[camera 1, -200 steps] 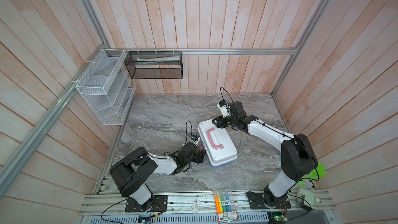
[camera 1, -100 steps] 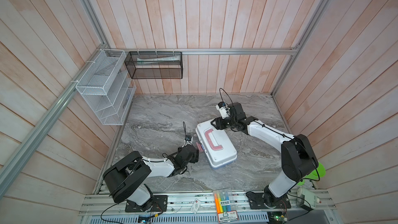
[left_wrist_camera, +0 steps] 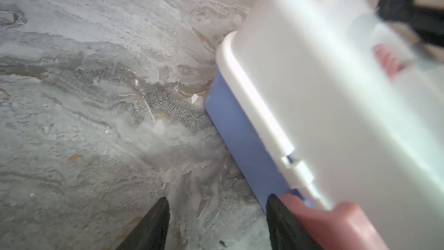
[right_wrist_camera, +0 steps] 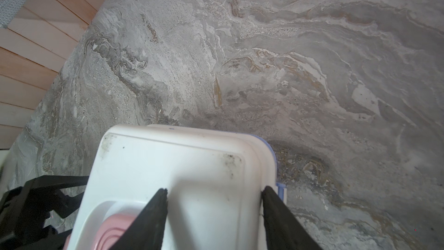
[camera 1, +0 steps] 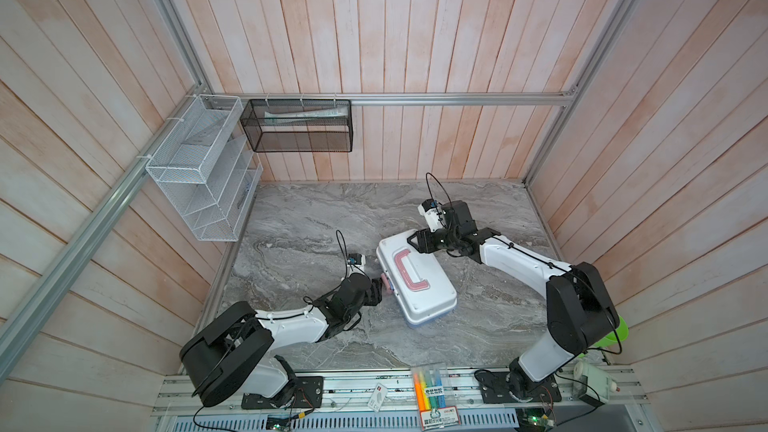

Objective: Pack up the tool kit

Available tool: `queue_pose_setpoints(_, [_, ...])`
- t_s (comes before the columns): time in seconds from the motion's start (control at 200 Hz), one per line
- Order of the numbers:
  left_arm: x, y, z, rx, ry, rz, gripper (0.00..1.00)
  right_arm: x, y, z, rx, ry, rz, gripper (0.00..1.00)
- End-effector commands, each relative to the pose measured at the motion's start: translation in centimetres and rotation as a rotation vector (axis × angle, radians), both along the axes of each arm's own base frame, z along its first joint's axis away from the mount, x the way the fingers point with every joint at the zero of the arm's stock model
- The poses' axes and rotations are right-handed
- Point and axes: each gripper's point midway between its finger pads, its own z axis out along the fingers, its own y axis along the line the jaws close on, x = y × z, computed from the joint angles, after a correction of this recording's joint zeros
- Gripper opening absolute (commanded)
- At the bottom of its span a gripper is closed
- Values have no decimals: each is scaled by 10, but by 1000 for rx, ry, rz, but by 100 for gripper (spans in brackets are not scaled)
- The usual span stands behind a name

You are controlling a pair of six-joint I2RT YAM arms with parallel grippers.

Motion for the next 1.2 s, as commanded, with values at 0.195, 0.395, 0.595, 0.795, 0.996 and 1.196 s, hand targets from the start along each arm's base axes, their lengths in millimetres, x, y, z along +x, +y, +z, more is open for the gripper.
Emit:
queue_pose_setpoints(0.195, [-21,-24,36,-272,41,-178,66,-38,-15,-53,-86,199,29,59])
queue_pose_setpoints(0.395, [-28,-32,27,-296,103,-209,64,-40,-11,-52,-63,201,41,59])
queue_pose_setpoints(0.595, [-30,-31,29,-304,108,-211,57,-40,-12,-54,-67,202,37,59])
queue_pose_setpoints(0.795, [-32,-30,28,-311,112,-208,52,-40,-12,-57,-68,206,36,59])
queue_pose_setpoints(0.996, [-32,-31,27,-311,116,-214,50,-41,-12,-57,-65,207,33,59])
queue_pose_setpoints(1.196, [-32,-33,27,-310,117,-220,47,-42,-14,-58,-70,209,28,59])
